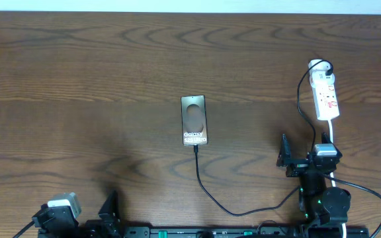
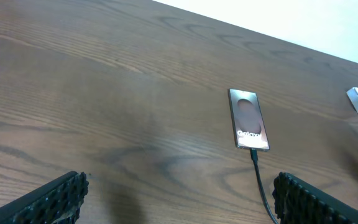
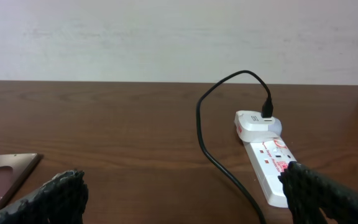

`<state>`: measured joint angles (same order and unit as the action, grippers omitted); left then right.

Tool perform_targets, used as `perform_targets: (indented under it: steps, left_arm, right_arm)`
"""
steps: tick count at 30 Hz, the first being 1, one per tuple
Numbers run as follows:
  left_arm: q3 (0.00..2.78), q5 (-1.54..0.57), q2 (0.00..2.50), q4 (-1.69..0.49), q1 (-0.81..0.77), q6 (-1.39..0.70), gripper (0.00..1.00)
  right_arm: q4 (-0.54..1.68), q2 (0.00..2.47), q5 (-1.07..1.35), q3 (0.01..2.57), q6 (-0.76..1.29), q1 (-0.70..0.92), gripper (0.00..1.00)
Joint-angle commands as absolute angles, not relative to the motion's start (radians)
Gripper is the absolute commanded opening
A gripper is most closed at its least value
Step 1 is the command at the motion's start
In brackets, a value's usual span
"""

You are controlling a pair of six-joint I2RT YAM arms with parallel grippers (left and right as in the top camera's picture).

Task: Plug charger to phone and switch on socket

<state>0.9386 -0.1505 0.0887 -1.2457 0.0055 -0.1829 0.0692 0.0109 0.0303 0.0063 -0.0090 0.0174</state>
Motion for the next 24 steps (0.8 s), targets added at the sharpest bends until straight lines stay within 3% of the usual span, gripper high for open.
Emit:
perform_targets:
  steps: [1, 16, 24]
  left_arm:
    - [0.936, -0.148, 0.08, -1.242, 0.01, -0.188, 0.97]
    - [0.937, -0.147, 0.003, -1.243, 0.01, -0.187, 0.97]
    - [0.829, -0.137, 0.002, -0.978, 0.004, -0.08, 0.97]
  right_arm:
    - [0.074, 0.005, 0.03, 0.005, -0.02, 0.027, 0.99]
    - [0.074, 0.005, 0.03, 0.005, -0.02, 0.027, 0.99]
    - [0.074, 0.005, 0.029, 0.005, -0.02, 0.027, 0.99]
